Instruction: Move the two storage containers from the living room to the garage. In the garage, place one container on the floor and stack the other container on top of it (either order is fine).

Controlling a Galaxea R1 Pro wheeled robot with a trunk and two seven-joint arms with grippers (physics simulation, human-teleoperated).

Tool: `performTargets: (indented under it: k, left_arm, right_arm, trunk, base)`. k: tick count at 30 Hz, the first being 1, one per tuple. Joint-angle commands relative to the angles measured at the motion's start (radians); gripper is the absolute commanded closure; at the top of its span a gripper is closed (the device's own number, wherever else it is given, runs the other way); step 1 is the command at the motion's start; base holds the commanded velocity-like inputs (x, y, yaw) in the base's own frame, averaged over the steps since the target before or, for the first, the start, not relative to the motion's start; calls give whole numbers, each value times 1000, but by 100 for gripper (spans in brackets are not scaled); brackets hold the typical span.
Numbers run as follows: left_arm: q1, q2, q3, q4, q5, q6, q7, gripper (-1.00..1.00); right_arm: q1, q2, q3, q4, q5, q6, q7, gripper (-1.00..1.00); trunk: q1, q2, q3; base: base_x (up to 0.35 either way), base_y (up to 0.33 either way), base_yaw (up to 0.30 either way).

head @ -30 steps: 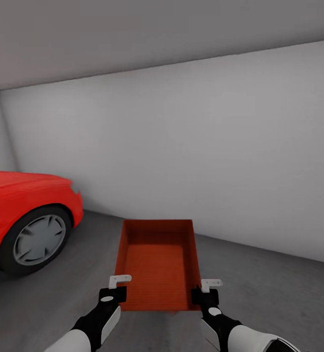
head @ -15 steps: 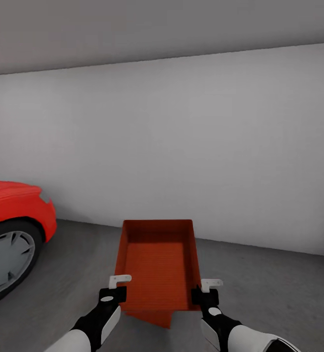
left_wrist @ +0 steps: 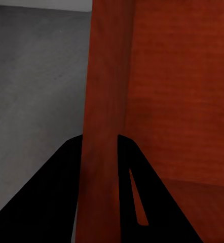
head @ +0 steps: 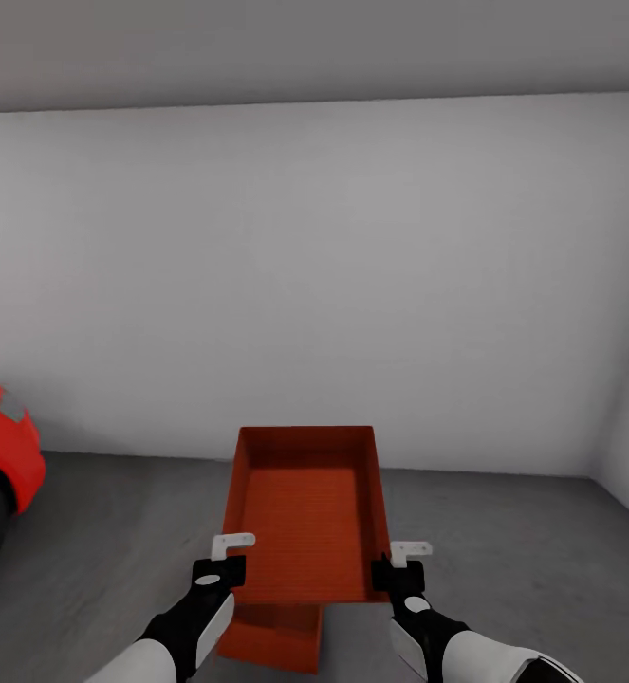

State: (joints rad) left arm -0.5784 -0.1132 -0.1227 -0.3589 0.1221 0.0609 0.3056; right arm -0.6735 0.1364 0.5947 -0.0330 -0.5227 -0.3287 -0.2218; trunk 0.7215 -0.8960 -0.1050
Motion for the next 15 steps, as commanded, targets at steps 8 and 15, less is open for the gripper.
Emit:
performTargets:
  k: [8, 15]
  left_arm:
    - [0, 3, -13, -6, 21, 6, 10, 100]
    - [0, 4, -12, -8, 21, 5, 10, 100]
  right_arm:
    - [-1, -4, -19, -2, 7, -1, 1, 100]
    - [-1, -4, -19, -2, 7, 0, 1, 100]
  trunk:
    - [1, -1, -2]
    - [1, -1, -2]
  base:
    - [305, 208, -84]
    - [313, 117, -1]
